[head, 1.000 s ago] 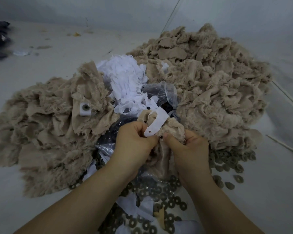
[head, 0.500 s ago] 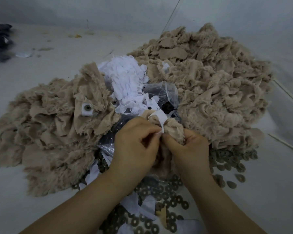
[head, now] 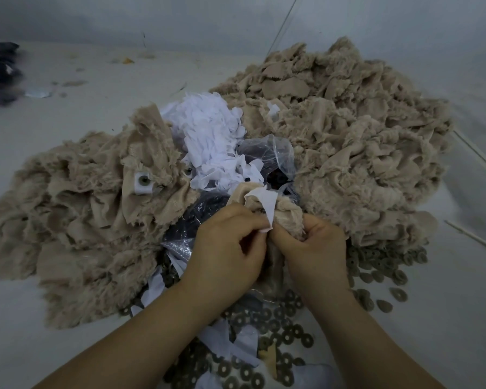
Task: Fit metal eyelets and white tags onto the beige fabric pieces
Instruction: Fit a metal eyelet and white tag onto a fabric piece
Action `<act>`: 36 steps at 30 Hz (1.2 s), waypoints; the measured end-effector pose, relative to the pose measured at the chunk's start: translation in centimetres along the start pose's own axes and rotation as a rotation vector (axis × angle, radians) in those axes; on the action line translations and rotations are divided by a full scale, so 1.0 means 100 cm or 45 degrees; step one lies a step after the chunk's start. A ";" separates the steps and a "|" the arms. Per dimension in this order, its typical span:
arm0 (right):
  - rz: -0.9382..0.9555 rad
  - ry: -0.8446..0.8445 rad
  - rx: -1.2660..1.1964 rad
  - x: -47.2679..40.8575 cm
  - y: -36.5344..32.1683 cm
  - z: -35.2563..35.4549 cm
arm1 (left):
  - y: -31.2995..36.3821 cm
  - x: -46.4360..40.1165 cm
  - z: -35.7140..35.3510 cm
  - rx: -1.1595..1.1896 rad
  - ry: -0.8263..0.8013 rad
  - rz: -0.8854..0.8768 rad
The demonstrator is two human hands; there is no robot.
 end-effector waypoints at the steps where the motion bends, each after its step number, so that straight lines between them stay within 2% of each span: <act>1: -0.008 -0.002 -0.002 0.000 0.000 0.000 | -0.001 0.000 0.001 0.082 0.006 0.099; 6: -0.018 0.002 0.022 0.000 0.000 0.000 | -0.003 0.003 -0.002 0.603 0.032 0.695; 10: -0.025 0.034 0.018 -0.001 0.000 -0.001 | -0.004 0.004 -0.003 0.864 0.109 0.930; 14: -0.023 0.036 -0.015 0.000 -0.001 -0.001 | -0.005 0.005 -0.008 1.066 0.055 1.147; 36: -0.084 -0.044 -0.144 0.000 0.004 0.000 | -0.010 0.005 -0.010 1.146 0.095 1.182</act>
Point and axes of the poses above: each hand's wrist, its own x-axis away from the middle knuckle, its own z-axis out of the back of the hand, y = z × x, the point moved 3 cm from there along -x, towards the middle knuckle, and after that the axes turned 8 degrees about -z, right-handed, at the moved point
